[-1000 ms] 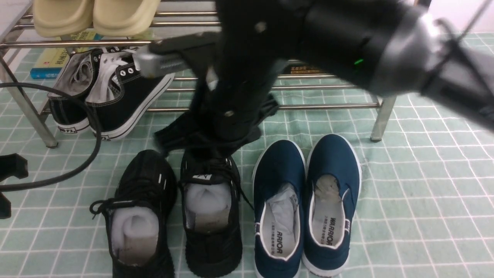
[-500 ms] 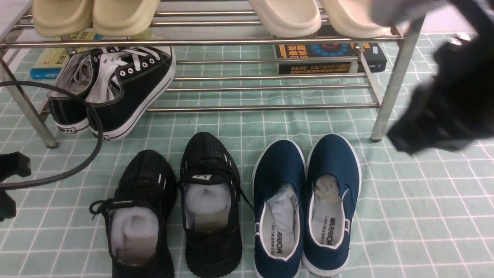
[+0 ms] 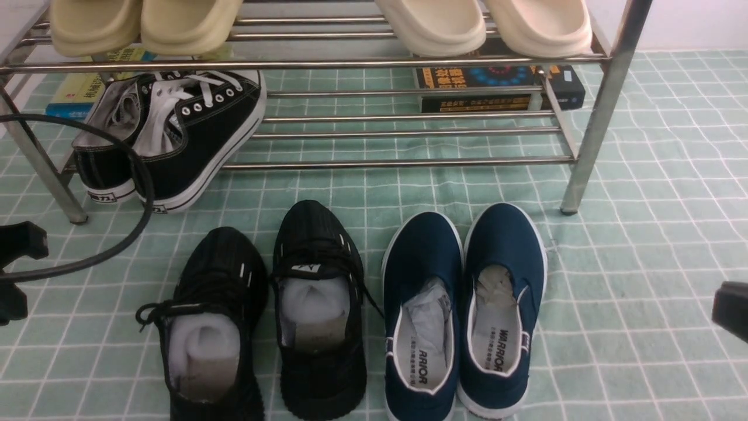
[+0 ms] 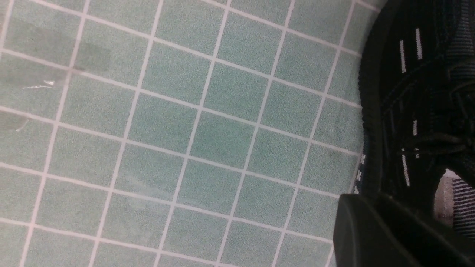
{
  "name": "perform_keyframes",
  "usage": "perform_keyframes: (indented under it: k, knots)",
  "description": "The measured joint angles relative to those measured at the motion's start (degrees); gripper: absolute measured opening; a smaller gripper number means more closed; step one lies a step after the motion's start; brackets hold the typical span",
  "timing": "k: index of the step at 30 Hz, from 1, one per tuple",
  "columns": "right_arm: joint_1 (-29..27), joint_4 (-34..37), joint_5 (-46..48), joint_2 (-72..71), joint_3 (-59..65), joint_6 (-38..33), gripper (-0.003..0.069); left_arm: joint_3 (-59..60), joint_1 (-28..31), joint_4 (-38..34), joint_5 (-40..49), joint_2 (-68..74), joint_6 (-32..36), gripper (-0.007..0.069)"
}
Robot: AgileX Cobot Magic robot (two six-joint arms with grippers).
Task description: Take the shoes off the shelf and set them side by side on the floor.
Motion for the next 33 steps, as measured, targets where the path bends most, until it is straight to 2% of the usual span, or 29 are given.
perform_keyframes:
  k: [4, 7, 33]
  knots:
    - [0.0, 0.2, -0.1, 0.0, 0.8, -5.5, -0.0015, 0.0, 0.0, 0.0, 0.0, 0.0, 0.0, 0.0102]
    - [0.0, 0.6, -0.2, -0.1, 0.8, -6.3, -0.0013, 0.0, 0.0, 0.3, 0.0, 0.0, 0.0, 0.0106]
    - [0.0, 0.6, -0.5, -1.9, 1.5, -6.7, -0.0002, 0.0, 0.0, 0.7, -1.2, 0.0, 0.0, 0.0121]
